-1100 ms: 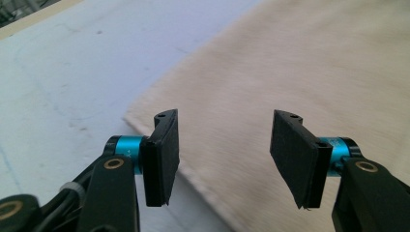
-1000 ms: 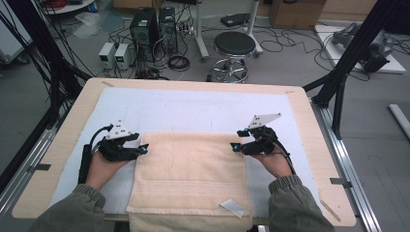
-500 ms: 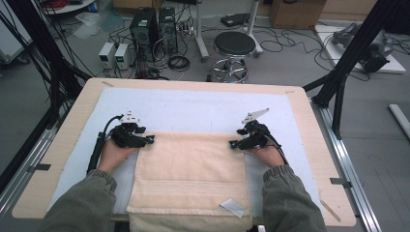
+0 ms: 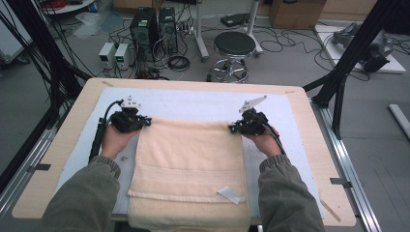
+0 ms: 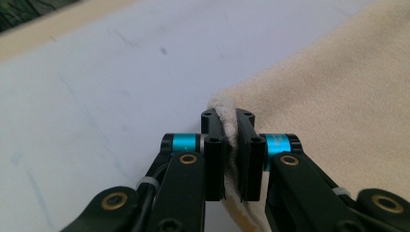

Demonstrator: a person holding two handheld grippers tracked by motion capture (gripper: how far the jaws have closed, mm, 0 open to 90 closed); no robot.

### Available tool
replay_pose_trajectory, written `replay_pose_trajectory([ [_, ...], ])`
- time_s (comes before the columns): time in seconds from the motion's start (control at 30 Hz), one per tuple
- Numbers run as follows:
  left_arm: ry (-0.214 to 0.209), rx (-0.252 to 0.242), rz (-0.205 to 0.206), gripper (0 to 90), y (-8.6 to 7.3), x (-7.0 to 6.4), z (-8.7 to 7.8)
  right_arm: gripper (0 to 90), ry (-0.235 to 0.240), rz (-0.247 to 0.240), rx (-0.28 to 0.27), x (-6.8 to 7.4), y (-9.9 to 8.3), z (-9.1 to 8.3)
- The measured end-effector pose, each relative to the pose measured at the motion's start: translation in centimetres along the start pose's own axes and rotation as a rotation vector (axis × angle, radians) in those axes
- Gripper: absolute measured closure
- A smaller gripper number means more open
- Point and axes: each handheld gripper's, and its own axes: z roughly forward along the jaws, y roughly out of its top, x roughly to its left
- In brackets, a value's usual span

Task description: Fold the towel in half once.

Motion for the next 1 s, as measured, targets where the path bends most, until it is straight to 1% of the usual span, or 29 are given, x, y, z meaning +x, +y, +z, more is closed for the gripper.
replay_pose_trajectory([
  [0.03,0.013,-0.008,0.013,83.6,1.1,0.2,-0.4,82.4,-0.015,-0.004,-0.022,-0.3,0.7,-0.6],
  [0.07,0.026,-0.024,0.02,83.6,2.2,0.4,-0.8,82.5,-0.025,0.002,-0.03,-0.7,1.5,-1.1],
  [0.1,0.034,-0.041,0.027,83.6,3.4,0.6,-1.2,82.5,-0.04,-0.005,-0.046,-1.0,2.2,-1.6],
  [0.2,0.075,-0.074,0.062,83.8,6.6,1.0,-2.3,82.5,-0.081,-0.019,-0.065,-1.9,4.3,-3.1],
  [0.23,0.088,-0.081,0.072,83.7,7.4,1.1,-2.6,82.5,-0.094,-0.027,-0.069,-2.2,5.0,-3.5],
  [0.27,0.096,-0.091,0.071,83.7,8.0,1.2,-2.7,82.5,-0.108,-0.027,-0.069,-2.4,5.7,-4.0],
  [0.3,0.1,-0.098,0.073,83.6,8.4,1.3,-2.7,82.3,-0.12,-0.032,-0.079,-2.7,6.2,-4.3],
  [0.33,0.1,-0.096,0.071,82.8,8.4,1.3,-2.5,80.8,-0.13,-0.026,-0.087,-3.0,6.5,-4.6],
  [0.37,0.098,-0.08,0.069,79.8,8.3,1.3,-2.1,75.1,-0.143,-0.016,-0.087,-3.2,6.6,-4.6],
  [0.4,0.097,-0.057,0.06,72.9,7.9,1.4,-1.7,66.6,-0.158,-0.005,-0.089,-3.4,6.6,-4.4],
  [0.43,0.075,-0.04,0.046,67.9,7.4,1.5,-1.3,59.9,-0.159,0.01,-0.09,-3.6,6.3,-4.2],
  [0.47,0.05,-0.041,0.033,66.6,6.8,1.6,-1.1,54.2,-0.145,0.039,-0.076,-3.8,6.0,-3.8],
  [0.5,0.041,-0.043,0.023,64.2,6.2,1.7,-0.9,50.6,-0.135,0.044,-0.065,-3.8,5.6,-3.5],
  [0.53,0.04,-0.038,0.021,62.0,5.6,1.7,-0.8,50.0,-0.125,0.047,-0.062,-3.7,5.2,-3.2],
  [0.57,0.03,-0.028,0.004,60.3,5.0,1.8,-0.7,49.3,-0.113,0.042,-0.073,-3.5,4.7,-3.1],
  [0.6,0.02,-0.025,-0.004,58.0,4.6,1.8,-0.7,43.9,-0.104,0.046,-0.058,-3.3,4.2,-2.8],
  [0.63,0.012,-0.018,-0.002,57.0,4.1,1.8,-0.7,39.6,-0.099,0.061,-0.04,-3.3,4.0,-2.7],
  [0.67,0.006,-0.013,-0.007,56.0,3.6,1.6,-0.7,37.8,-0.077,0.077,-0.021,-3.3,3.8,-2.5],
  [0.7,-0.002,-0.015,-0.005,54.9,3.2,1.5,-0.8,37.7,-0.07,0.082,-0.01,-3.0,3.6,-2.6],
  [0.73,-0.007,-0.018,-0.004,54.1,2.7,1.3,-0.9,38.1,-0.088,0.066,-0.029,-2.5,3.3,-2.7],
  [0.77,-0.014,-0.02,0.003,53.5,2.2,1.1,-1.1,37.9,-0.093,0.054,-0.039,-2.1,3.1,-2.9],
  [0.83,-0.016,-0.014,0.011,51.7,1.5,0.8,-1.5,37.3,-0.088,0.055,-0.04,-1.5,2.4,-3.1],
  [0.9,-0.024,-0.017,0.029,50.0,0.7,0.4,-2.0,36.9,-0.091,0.042,-0.038,-0.9,1.6,-3.4],
  [0.93,-0.027,-0.02,0.031,49.6,0.3,0.1,-2.2,36.9,-0.091,0.045,-0.042,-0.5,1.3,-3.6],
  [0.97,-0.037,-0.032,0.032,49.0,-0.3,-0.1,-2.5,36.6,-0.093,0.038,-0.042,-0.1,0.9,-3.8],
  [1.0,-0.041,-0.031,0.034,48.6,-0.8,-0.4,-2.6,36.5,-0.09,0.041,-0.046,0.4,0.4,-4.0],
])
